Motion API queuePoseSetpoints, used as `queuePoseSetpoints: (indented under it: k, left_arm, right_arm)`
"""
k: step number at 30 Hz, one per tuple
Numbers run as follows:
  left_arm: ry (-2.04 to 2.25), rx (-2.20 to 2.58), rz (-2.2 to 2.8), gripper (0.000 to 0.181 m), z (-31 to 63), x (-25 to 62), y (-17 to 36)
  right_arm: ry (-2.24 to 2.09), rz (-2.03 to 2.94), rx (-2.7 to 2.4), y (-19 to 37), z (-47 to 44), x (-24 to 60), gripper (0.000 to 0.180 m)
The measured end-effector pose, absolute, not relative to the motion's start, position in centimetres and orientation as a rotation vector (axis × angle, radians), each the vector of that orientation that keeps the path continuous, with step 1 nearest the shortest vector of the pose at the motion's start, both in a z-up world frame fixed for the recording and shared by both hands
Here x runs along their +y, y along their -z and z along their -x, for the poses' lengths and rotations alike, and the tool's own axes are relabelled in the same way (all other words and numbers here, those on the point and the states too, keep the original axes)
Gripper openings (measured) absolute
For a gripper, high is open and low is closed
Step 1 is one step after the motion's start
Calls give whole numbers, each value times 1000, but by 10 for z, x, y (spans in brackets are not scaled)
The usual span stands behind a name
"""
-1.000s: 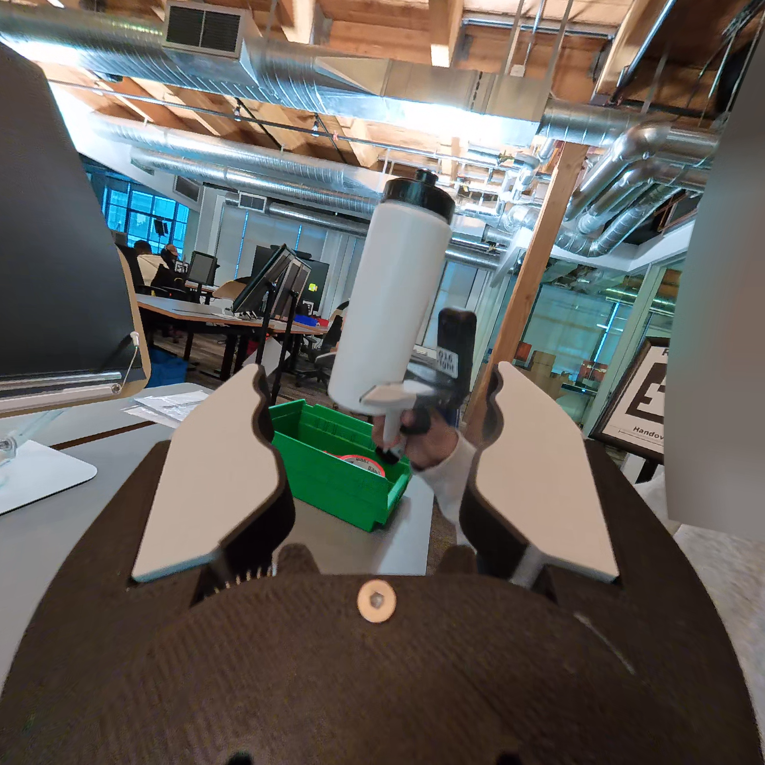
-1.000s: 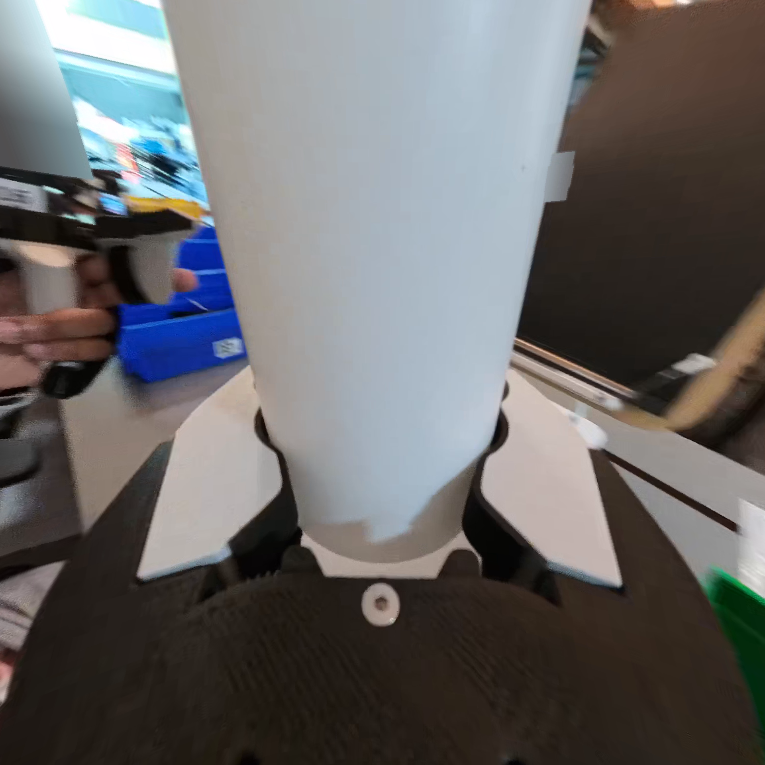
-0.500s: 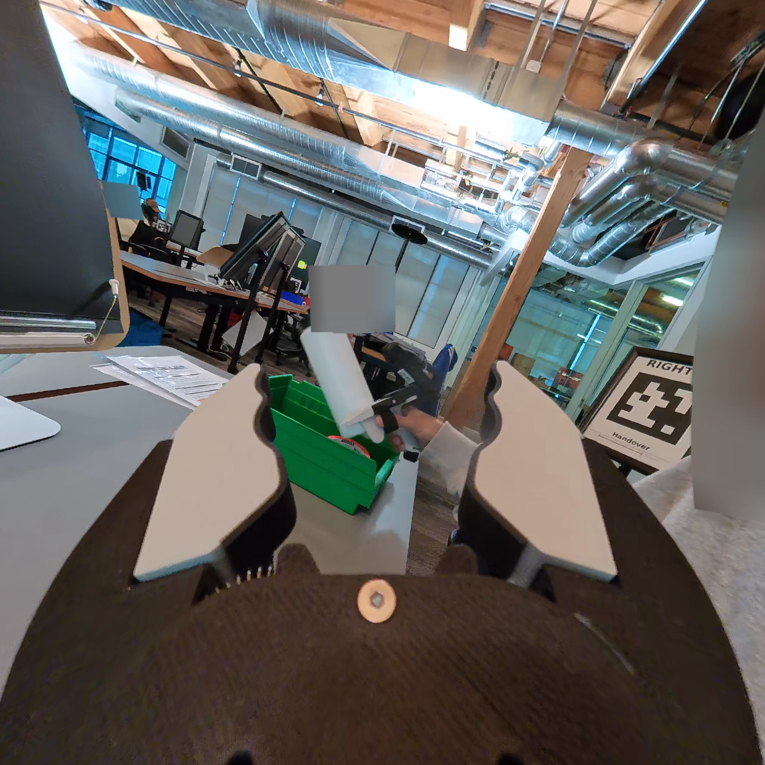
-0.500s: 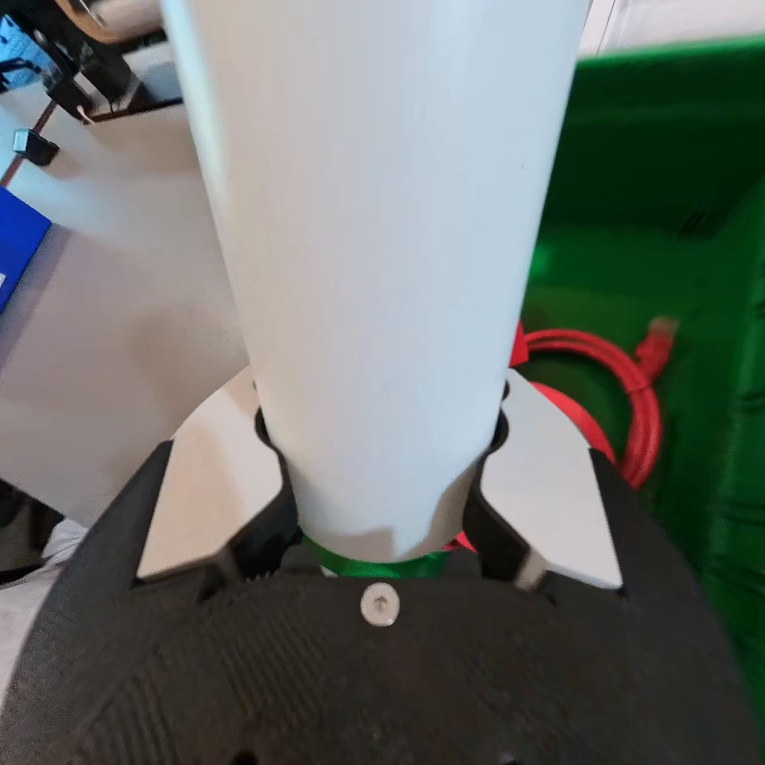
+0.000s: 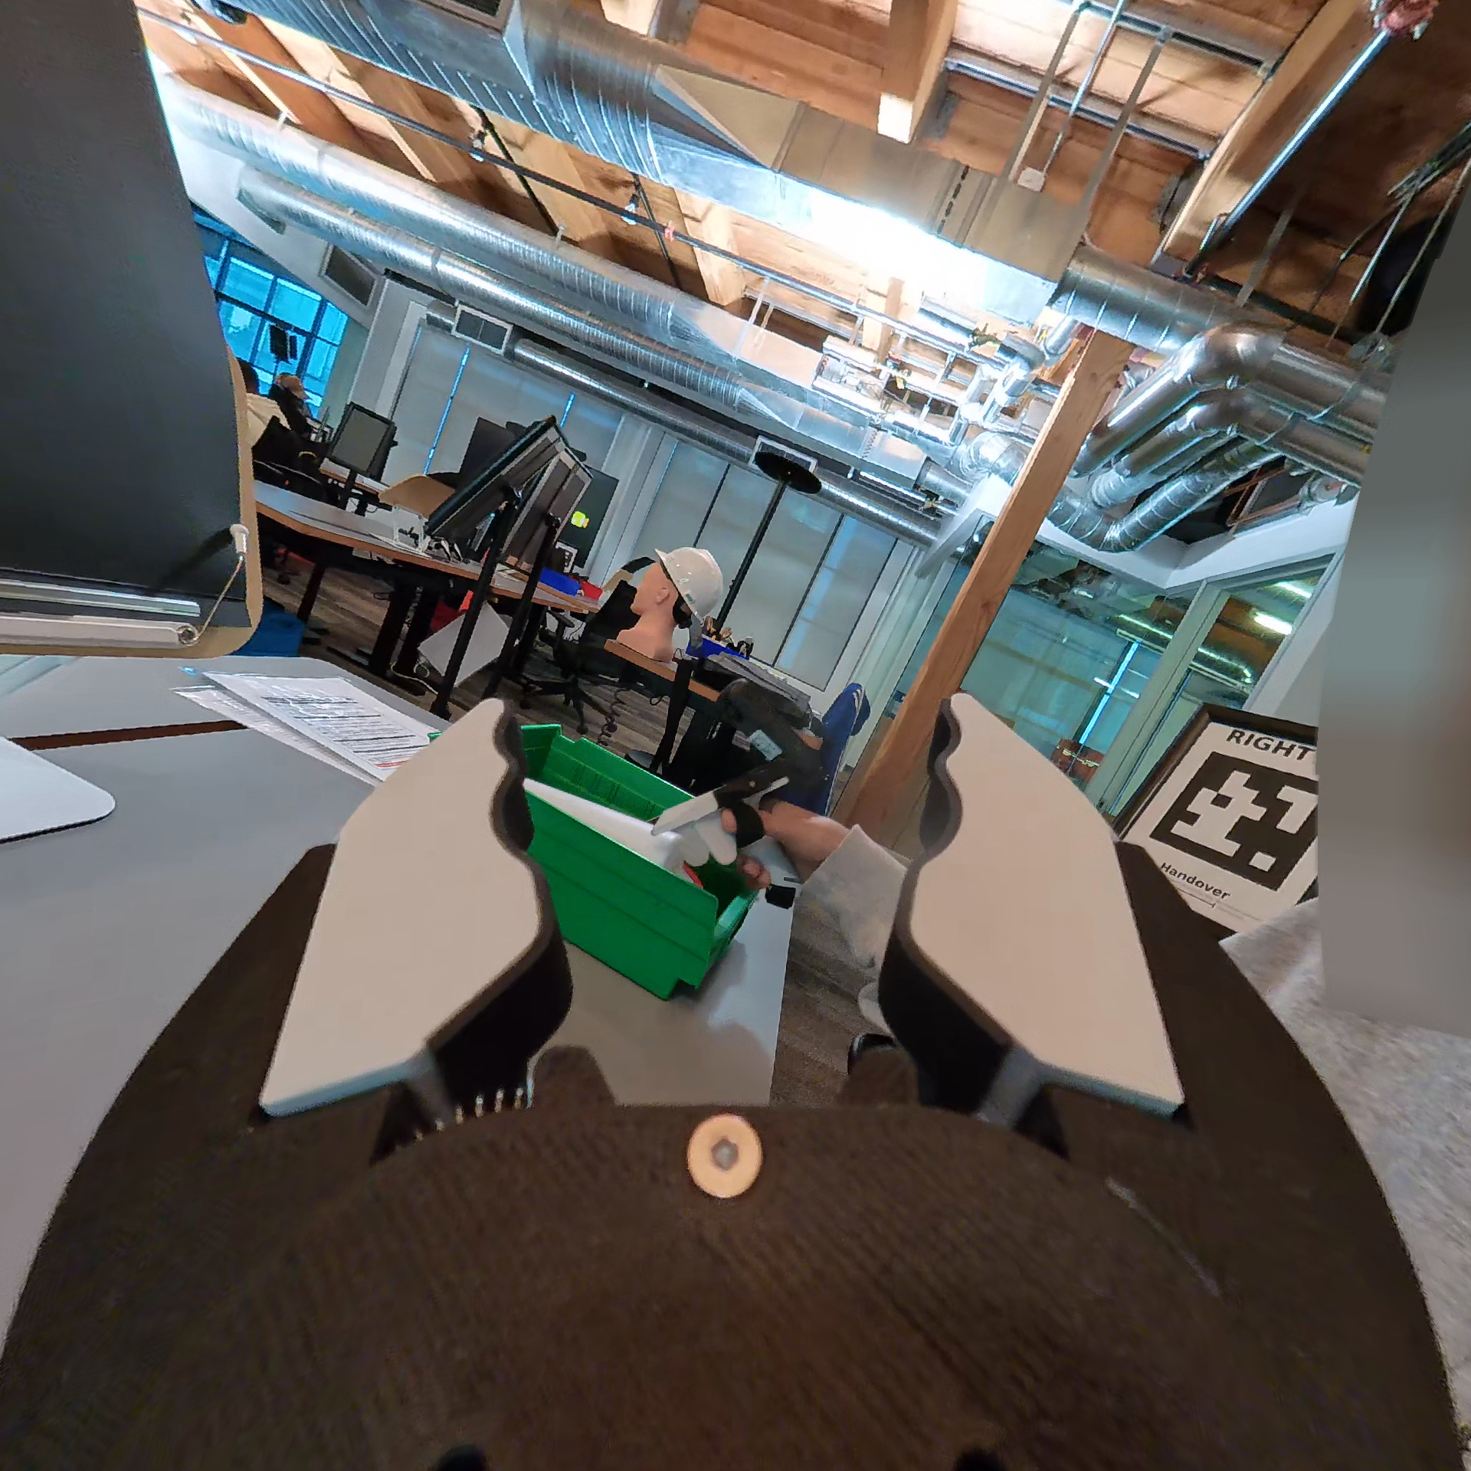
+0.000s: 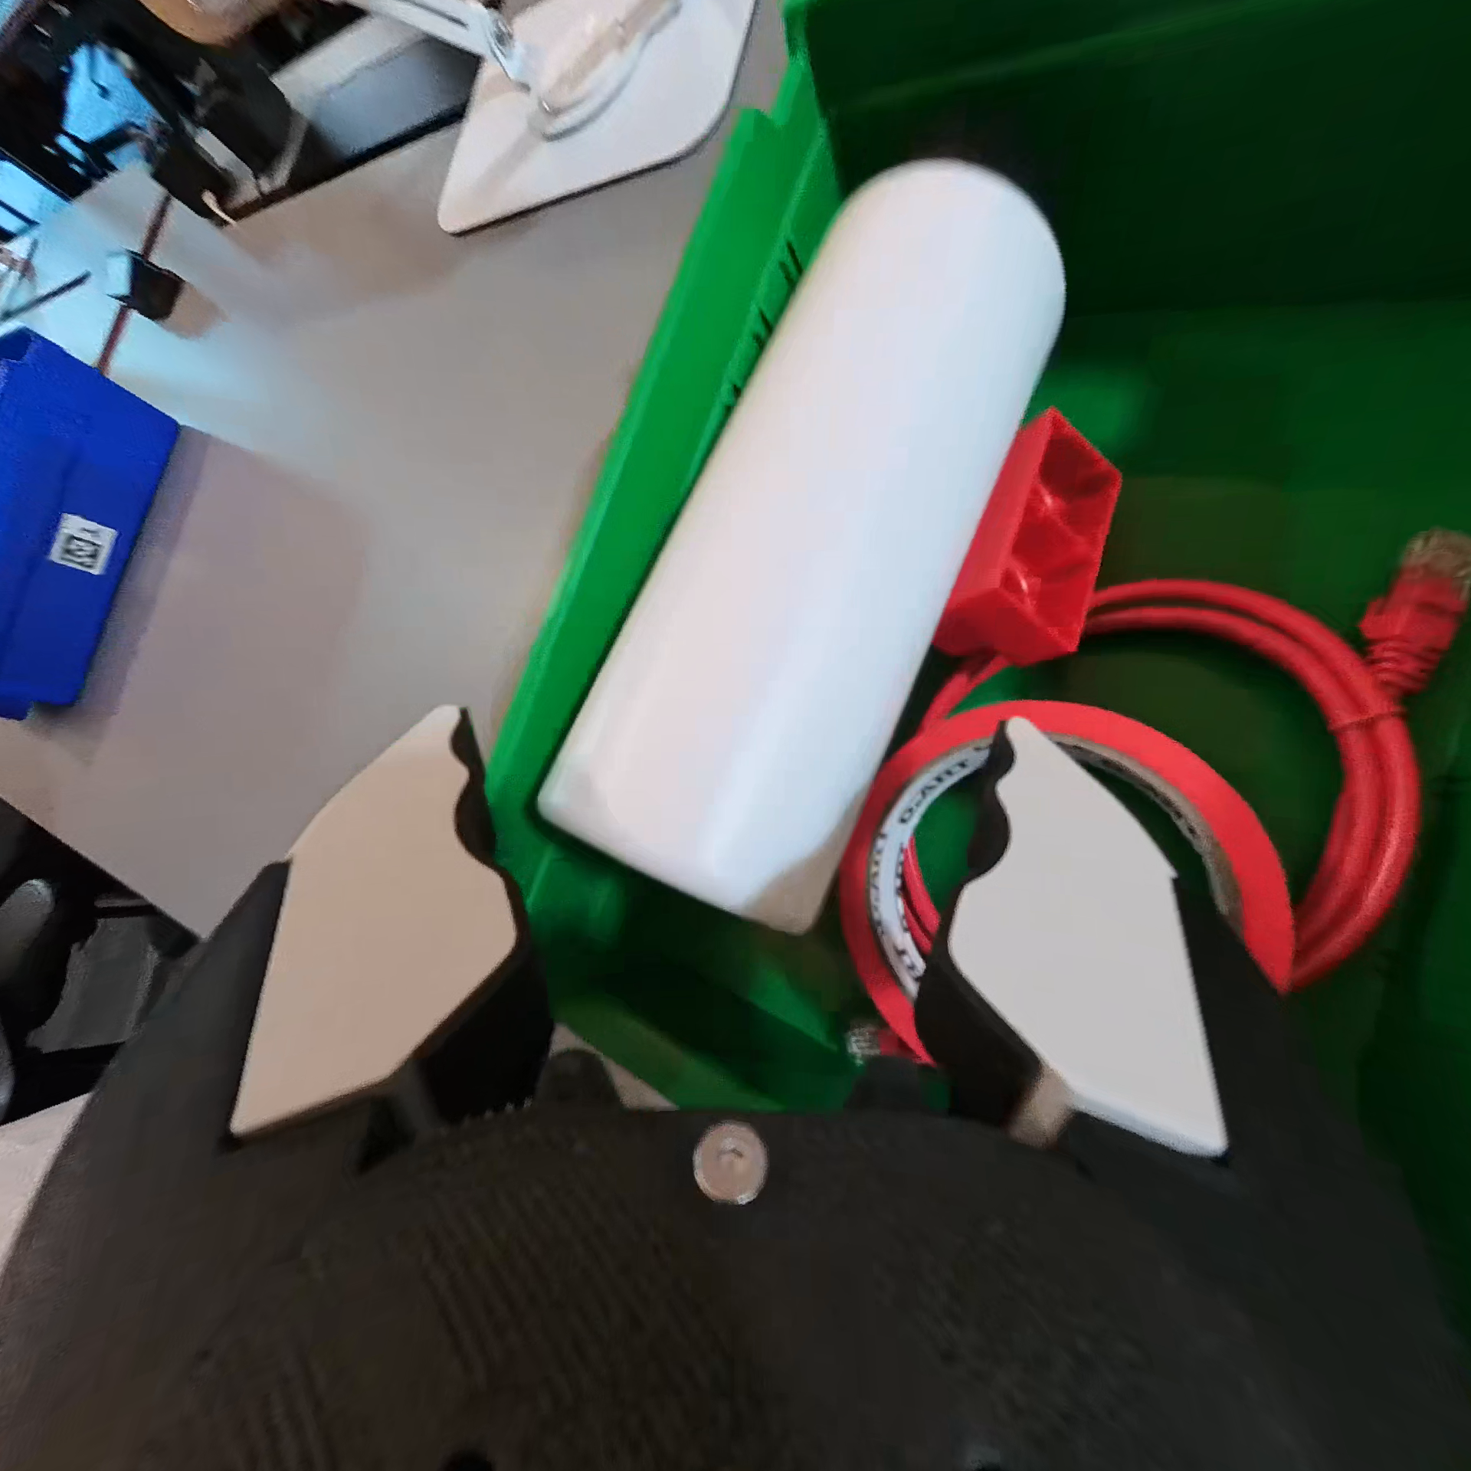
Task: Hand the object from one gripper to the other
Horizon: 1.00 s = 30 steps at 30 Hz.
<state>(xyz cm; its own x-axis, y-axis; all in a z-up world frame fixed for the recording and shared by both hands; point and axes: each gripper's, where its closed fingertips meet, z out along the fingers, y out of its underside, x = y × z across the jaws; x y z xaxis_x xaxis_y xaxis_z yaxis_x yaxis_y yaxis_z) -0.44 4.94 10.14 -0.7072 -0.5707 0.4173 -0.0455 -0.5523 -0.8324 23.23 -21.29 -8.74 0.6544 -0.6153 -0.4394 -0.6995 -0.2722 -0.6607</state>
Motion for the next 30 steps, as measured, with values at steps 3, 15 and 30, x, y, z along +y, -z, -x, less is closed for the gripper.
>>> queuePoseSetpoints:
  k: [3, 15, 30]
  left_arm:
    - [2313, 1263, 993, 97, 4, 51, -102]
    - [2372, 1284, 1047, 95, -2, 44, -90]
    - [2081, 1326, 1228, 79, -12, 110, -72]
  right_arm:
    - [-100, 1955, 956, 62, -227, -212, 124]
    - [-96, 2015, 1007, 93, -233, -221, 93]
    - [216, 1665, 384, -63, -167, -140, 52]
